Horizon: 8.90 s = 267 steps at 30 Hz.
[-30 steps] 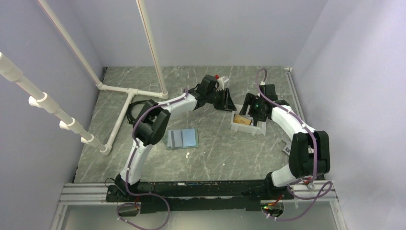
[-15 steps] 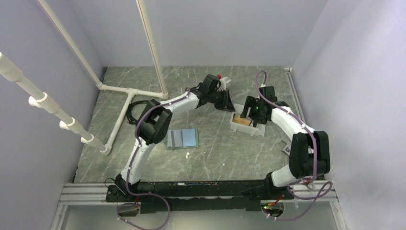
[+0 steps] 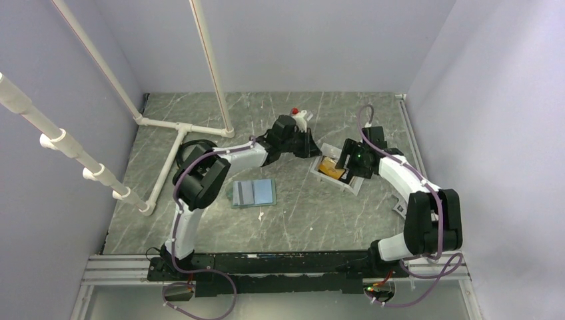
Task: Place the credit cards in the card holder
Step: Pick up the credit card from the storage box.
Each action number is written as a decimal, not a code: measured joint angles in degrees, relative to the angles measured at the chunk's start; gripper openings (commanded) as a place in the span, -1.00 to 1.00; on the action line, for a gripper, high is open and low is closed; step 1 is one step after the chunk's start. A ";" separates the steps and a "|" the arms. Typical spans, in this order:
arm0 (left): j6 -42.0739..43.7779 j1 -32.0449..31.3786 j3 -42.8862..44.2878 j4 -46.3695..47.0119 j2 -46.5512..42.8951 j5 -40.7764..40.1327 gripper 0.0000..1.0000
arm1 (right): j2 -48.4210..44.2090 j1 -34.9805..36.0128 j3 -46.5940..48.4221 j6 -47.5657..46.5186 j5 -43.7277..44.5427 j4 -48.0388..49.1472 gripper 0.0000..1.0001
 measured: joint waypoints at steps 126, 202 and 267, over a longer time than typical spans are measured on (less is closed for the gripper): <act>-6.58 2.16 -13.14 -14.97 -15.54 -12.76 -0.10 | 10.69 1.07 -7.67 27.36 -30.56 36.00 -0.36; -19.43 -0.55 -11.04 2.58 -3.69 -5.55 0.40 | 9.68 1.64 7.82 14.43 -4.52 -3.37 -1.00; -51.89 5.11 10.36 47.36 16.04 41.44 -1.00 | -20.76 -22.91 -27.30 13.03 -47.54 36.68 -0.06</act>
